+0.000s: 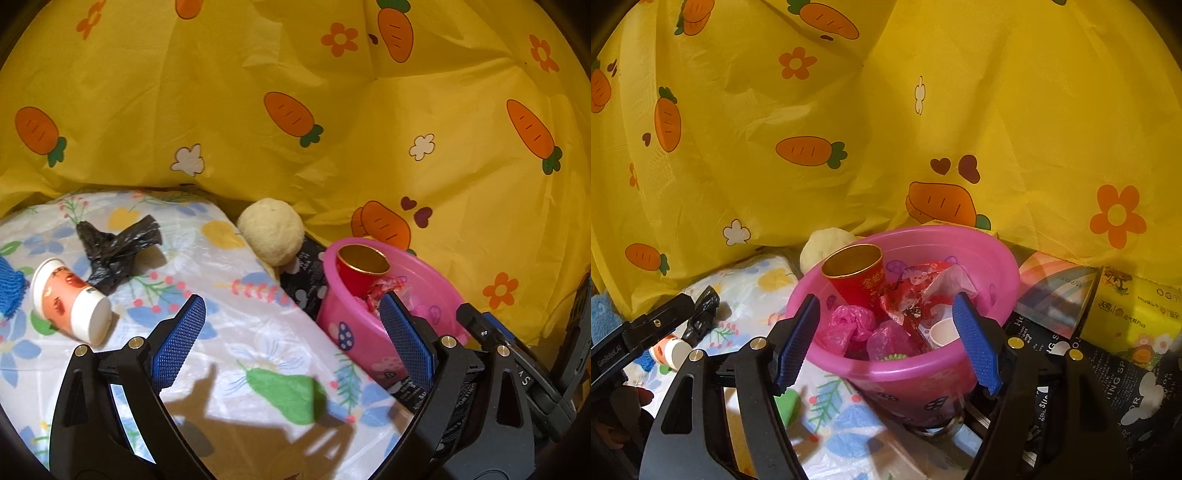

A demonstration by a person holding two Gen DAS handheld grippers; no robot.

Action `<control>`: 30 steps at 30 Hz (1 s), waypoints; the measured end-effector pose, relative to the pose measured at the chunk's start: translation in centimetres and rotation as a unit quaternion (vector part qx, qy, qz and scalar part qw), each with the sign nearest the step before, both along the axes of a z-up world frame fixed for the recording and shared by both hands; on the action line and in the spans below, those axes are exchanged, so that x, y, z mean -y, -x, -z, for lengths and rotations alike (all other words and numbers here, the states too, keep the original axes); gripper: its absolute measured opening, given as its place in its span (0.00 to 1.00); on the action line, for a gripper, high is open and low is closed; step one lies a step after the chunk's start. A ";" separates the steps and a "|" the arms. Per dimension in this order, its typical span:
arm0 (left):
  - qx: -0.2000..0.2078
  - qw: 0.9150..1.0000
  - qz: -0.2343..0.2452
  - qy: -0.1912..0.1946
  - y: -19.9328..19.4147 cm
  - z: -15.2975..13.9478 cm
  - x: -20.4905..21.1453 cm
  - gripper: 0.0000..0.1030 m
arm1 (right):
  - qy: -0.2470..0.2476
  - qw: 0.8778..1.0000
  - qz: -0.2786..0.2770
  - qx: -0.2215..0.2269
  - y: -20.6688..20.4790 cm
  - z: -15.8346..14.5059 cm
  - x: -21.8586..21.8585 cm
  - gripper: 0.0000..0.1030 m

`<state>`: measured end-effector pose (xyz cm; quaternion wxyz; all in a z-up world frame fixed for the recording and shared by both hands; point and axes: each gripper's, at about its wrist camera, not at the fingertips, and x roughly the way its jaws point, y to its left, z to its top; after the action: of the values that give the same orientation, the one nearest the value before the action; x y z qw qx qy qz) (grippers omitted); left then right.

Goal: Collect trash
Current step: 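Move both open tools back over the wrapper and remaining orange cup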

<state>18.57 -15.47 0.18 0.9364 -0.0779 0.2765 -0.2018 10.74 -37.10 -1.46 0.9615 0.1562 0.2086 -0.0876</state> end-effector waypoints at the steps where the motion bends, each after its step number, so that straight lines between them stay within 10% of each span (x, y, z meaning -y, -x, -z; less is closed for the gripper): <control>1: 0.002 1.000 -0.010 -0.004 0.5 0.1 -0.7 0.91 | 0.002 1.000 -0.004 0.000 0.2 0.0 -0.5 0.72; 30: -0.010 0.966 -0.255 -0.042 11.0 2.6 -22.2 0.91 | 0.027 0.982 -0.188 -0.013 1.3 0.1 -19.2 0.80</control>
<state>7.62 6.69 -2.42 0.9565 -0.1082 0.2651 0.0562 9.43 -17.87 -1.58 0.9618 0.0874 0.2446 0.0868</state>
